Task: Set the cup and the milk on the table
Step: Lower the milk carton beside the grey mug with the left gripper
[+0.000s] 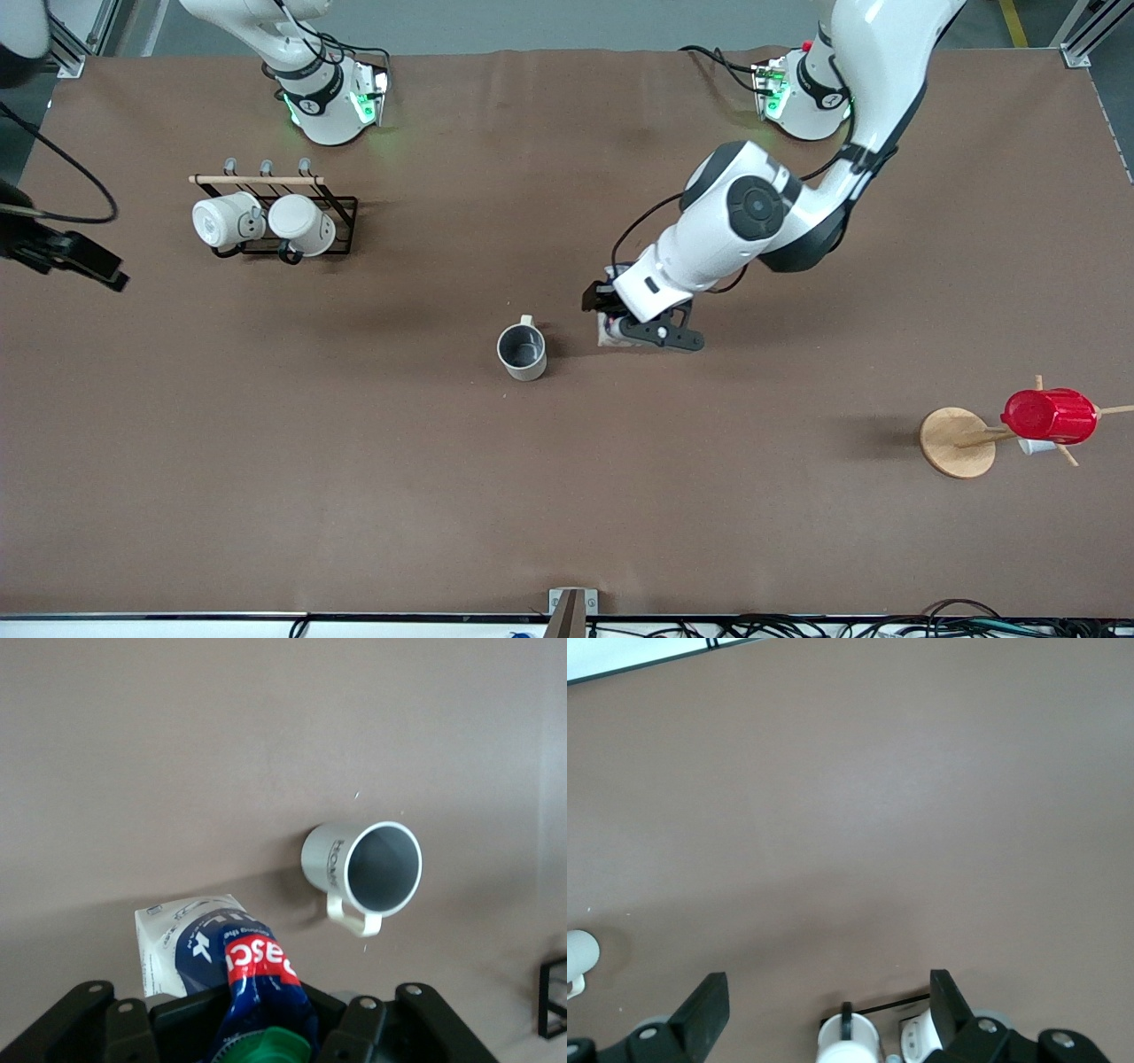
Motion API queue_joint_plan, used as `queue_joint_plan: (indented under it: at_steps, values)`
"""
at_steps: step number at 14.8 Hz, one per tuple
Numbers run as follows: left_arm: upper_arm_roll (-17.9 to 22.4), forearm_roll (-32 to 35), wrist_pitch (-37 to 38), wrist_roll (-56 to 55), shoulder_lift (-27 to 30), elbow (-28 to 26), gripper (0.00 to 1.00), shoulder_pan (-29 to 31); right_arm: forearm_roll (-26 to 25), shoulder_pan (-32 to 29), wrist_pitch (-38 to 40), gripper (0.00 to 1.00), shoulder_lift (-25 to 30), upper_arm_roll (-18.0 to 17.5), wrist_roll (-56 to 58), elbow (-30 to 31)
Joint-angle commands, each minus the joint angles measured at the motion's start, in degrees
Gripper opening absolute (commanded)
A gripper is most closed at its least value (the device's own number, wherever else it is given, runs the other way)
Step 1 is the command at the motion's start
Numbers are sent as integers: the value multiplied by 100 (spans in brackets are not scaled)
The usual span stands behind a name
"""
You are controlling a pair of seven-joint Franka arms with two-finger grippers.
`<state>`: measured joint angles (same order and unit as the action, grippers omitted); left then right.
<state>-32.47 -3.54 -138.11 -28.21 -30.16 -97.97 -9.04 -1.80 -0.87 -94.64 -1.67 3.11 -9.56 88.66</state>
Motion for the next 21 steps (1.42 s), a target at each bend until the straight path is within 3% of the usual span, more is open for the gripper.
queue_joint_plan:
  at_steps: [1, 3, 10, 21]
  values:
    - [-58, 240, -58, -254, -254, 234, 3, -1, 84, -133, 531, 100, 27, -109, 174, -584]
    - [-58, 284, -163, -351, -324, 234, 3, -80, 48, -142, 911, 100, -148, -109, 200, -990]
    - [-58, 837, -480, -597, -737, 551, 3, -327, 92, -124, 948, 100, -158, -109, 526, -895]
    - [-58, 908, -726, -694, -1089, 753, 5, -467, 92, -115, 965, 100, -158, -117, 517, -895]
